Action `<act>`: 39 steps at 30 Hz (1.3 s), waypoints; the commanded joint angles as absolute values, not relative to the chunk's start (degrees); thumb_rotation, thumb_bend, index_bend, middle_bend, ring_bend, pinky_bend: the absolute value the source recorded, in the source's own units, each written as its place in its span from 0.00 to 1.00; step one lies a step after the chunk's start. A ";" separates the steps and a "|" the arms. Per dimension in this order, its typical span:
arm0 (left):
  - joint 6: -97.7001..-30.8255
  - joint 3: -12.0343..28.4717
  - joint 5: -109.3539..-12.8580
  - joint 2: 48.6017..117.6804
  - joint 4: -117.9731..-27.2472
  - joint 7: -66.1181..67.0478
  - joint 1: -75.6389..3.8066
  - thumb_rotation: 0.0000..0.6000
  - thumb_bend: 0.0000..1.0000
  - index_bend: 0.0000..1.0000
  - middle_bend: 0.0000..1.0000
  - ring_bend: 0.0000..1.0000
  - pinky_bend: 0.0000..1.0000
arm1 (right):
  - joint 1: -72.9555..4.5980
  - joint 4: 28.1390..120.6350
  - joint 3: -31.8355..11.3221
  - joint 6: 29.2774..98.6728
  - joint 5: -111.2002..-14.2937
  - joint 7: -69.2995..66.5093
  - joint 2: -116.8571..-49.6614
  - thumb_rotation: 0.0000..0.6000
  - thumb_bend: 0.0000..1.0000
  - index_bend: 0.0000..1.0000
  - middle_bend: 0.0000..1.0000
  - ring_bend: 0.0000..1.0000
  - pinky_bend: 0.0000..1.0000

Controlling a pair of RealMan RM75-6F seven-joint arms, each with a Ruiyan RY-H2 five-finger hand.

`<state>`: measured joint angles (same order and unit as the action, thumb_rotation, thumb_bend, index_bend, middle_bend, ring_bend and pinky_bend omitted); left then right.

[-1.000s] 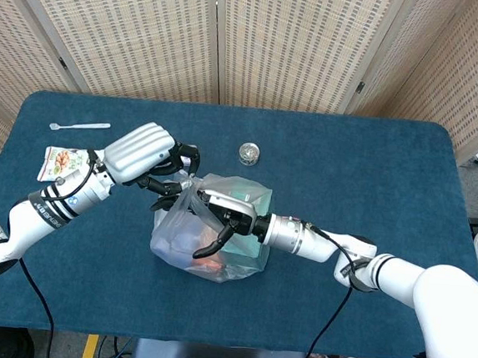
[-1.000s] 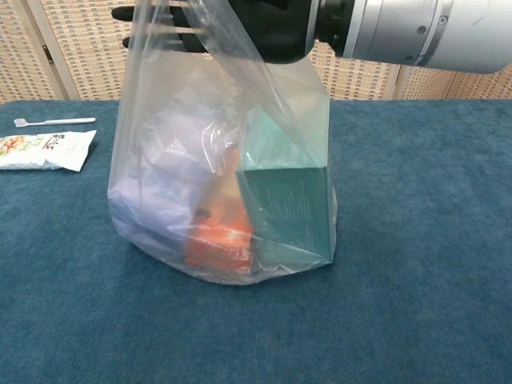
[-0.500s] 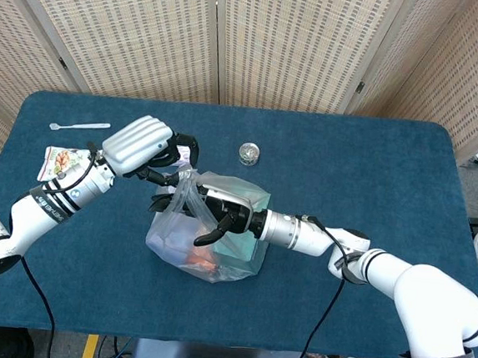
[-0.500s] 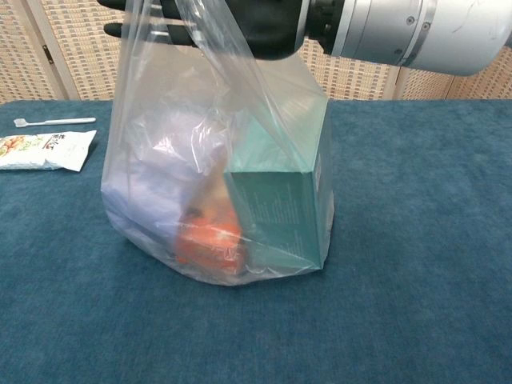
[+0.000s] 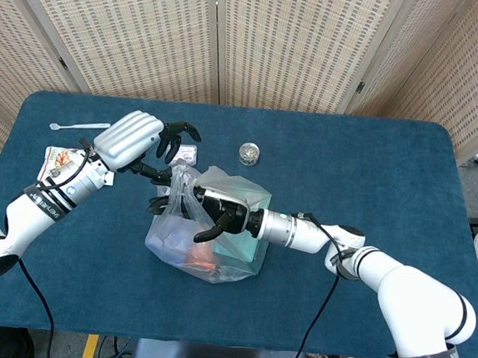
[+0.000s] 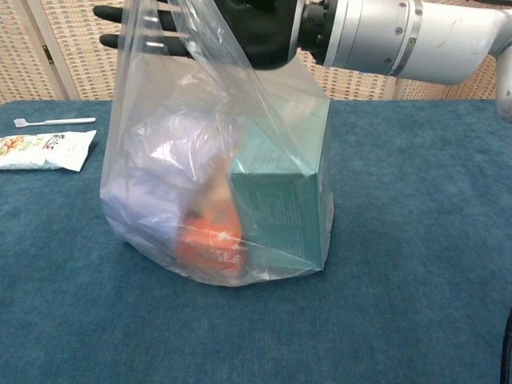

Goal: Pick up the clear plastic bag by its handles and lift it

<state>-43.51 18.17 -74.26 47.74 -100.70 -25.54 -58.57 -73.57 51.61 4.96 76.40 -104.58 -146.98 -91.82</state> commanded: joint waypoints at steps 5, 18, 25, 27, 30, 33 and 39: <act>-42.86 19.13 -67.30 46.63 -104.06 -18.97 -58.39 1.00 0.12 0.17 0.29 0.22 0.55 | -73.71 51.07 5.12 76.50 -104.17 -147.31 -92.43 1.00 0.00 0.00 0.25 0.00 0.06; -47.69 19.87 -55.91 47.90 -107.30 -5.68 -58.97 1.00 0.00 0.01 0.10 0.00 0.22 | -74.68 50.41 5.33 76.18 -104.03 -147.21 -93.92 1.00 0.00 0.00 0.25 0.00 0.06; -48.90 20.53 -50.64 48.04 -108.45 -1.96 -59.14 1.00 0.00 0.00 0.06 0.00 0.17 | -74.49 50.07 5.50 76.82 -103.88 -147.03 -94.18 1.00 0.00 0.00 0.25 0.00 0.06; -48.26 19.86 -50.47 47.74 -109.22 0.14 -59.37 1.00 0.00 0.00 0.05 0.00 0.16 | -74.46 50.10 5.49 76.74 -103.73 -146.71 -94.10 1.00 0.00 0.00 0.25 0.00 0.06; -48.71 20.22 -49.15 47.66 -110.54 1.05 -59.46 1.00 0.00 0.00 0.04 0.00 0.16 | -74.44 50.48 5.44 76.56 -103.52 -146.10 -94.03 1.00 0.00 0.00 0.25 0.00 0.06; -50.00 20.77 -48.08 48.07 -110.93 2.05 -59.64 1.00 0.00 0.00 0.02 0.00 0.14 | -74.42 50.92 5.35 76.62 -103.38 -145.69 -93.88 1.00 0.00 0.00 0.25 0.00 0.06; -49.36 21.79 -46.54 48.73 -111.76 2.88 -60.71 1.00 0.00 0.00 0.01 0.00 0.13 | -74.53 50.93 5.01 78.19 -103.58 -147.53 -94.00 1.00 0.00 0.00 0.25 0.00 0.06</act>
